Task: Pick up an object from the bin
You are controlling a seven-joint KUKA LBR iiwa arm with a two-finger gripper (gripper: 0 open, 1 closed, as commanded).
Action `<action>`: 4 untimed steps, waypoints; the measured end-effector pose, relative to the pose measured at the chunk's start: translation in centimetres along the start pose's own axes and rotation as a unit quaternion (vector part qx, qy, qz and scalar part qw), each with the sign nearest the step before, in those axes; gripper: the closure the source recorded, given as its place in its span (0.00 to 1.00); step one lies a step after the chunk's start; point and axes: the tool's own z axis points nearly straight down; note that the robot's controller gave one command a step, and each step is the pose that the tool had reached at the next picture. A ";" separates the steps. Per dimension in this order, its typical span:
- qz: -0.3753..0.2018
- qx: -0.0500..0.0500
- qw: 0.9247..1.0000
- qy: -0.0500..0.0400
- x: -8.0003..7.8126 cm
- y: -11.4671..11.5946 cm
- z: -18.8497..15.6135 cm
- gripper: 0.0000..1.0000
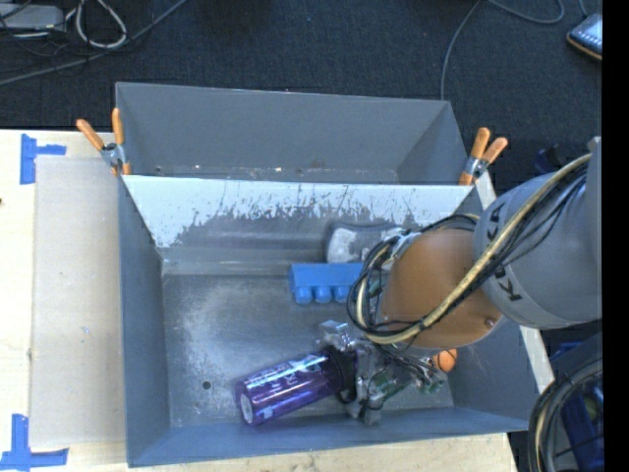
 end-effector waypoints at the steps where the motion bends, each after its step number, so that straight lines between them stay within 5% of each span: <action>1: 0.051 -0.001 0.999 0.012 -1.3 0.7 0.4 0.00; 2: 0.033 -0.001 0.999 0.012 -1.6 1.2 0.4 0.00; 3: 0.046 -0.001 0.999 0.013 -1.6 1.7 0.4 1.00; 4: 0.047 -0.002 0.999 0.013 -1.6 1.7 0.4 1.00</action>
Offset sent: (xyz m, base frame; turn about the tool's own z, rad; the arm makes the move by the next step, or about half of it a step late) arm 0.0067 0.0100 -0.0002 0.0212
